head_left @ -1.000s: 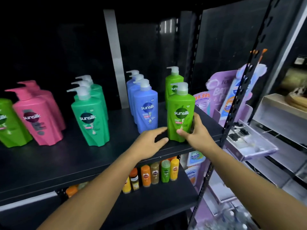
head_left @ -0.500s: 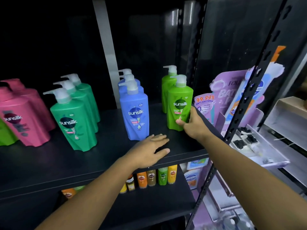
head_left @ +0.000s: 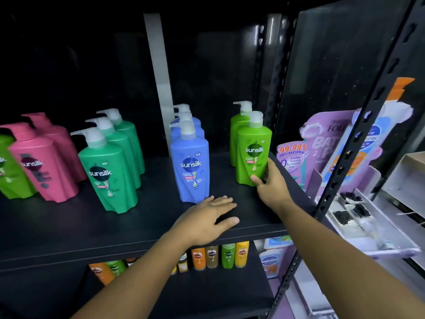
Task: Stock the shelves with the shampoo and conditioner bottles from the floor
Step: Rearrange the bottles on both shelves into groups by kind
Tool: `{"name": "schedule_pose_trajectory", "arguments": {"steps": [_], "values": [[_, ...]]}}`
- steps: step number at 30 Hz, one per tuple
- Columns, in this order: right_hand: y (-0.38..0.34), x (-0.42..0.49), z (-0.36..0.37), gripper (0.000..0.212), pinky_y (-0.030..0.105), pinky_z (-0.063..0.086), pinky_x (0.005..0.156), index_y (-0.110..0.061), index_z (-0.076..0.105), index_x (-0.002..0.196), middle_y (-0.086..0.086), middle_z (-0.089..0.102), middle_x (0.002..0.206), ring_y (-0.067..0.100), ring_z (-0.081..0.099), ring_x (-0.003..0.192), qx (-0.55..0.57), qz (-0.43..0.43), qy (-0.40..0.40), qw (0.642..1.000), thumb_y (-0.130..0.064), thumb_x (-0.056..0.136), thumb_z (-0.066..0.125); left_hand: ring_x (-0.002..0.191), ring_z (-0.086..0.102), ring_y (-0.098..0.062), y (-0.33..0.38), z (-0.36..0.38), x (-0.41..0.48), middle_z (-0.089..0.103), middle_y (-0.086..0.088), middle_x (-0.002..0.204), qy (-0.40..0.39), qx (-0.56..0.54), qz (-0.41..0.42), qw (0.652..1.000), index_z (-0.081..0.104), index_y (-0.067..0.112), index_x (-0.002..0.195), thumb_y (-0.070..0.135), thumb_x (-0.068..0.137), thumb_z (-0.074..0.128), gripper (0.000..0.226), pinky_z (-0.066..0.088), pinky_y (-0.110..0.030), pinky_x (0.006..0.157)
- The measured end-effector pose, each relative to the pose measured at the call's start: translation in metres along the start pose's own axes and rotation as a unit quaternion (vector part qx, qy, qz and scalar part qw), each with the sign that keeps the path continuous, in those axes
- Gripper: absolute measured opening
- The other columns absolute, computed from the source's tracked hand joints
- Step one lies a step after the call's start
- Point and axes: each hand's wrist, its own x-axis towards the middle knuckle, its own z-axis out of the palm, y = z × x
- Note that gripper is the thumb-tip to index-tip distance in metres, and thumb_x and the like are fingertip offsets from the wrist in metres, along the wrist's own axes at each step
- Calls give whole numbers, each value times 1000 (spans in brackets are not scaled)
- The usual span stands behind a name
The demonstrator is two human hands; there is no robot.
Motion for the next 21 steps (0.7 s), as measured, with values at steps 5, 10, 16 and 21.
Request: {"name": "schedule_pose_trajectory", "arguments": {"steps": [5, 10, 16, 21], "values": [[-2, -2, 0, 51, 30, 48, 102, -34, 46, 137, -19, 65, 124, -1, 60, 116, 0, -10, 0, 1000, -20, 94, 68, 155, 7, -8, 3, -1, -2, 16, 26, 165, 5, 3, -4, 1000, 29, 46, 156, 68, 100, 35, 61, 15, -30, 122], [0, 0, 1, 50, 24, 48, 99, -30, 46, 138, -25, 65, 117, -13, 58, 108, -3, 0, 14, 1000, -20, 95, 68, 156, 7, -9, 3, 0, -2, 16, 26, 165, 3, 7, -8, 1000, 28, 47, 156, 70, 99, 33, 62, 18, -35, 124], [0, 3, 3, 63, 26, 47, 102, -16, 39, 147, -7, 60, 127, 9, 59, 118, 32, 27, 35, 998, -18, 93, 72, 156, 7, -9, 5, 0, -4, 17, 25, 165, 8, 19, -7, 1000, 27, 46, 157, 69, 100, 33, 62, 19, -35, 123], [-1, 3, 5, 46, 29, 51, 96, -25, 45, 127, -14, 59, 109, 7, 62, 104, 31, 22, 53, 998, -17, 92, 73, 156, 7, -10, 8, -1, -5, 16, 25, 165, 10, 31, -14, 999, 26, 46, 157, 68, 100, 31, 61, 22, -38, 121]]}}
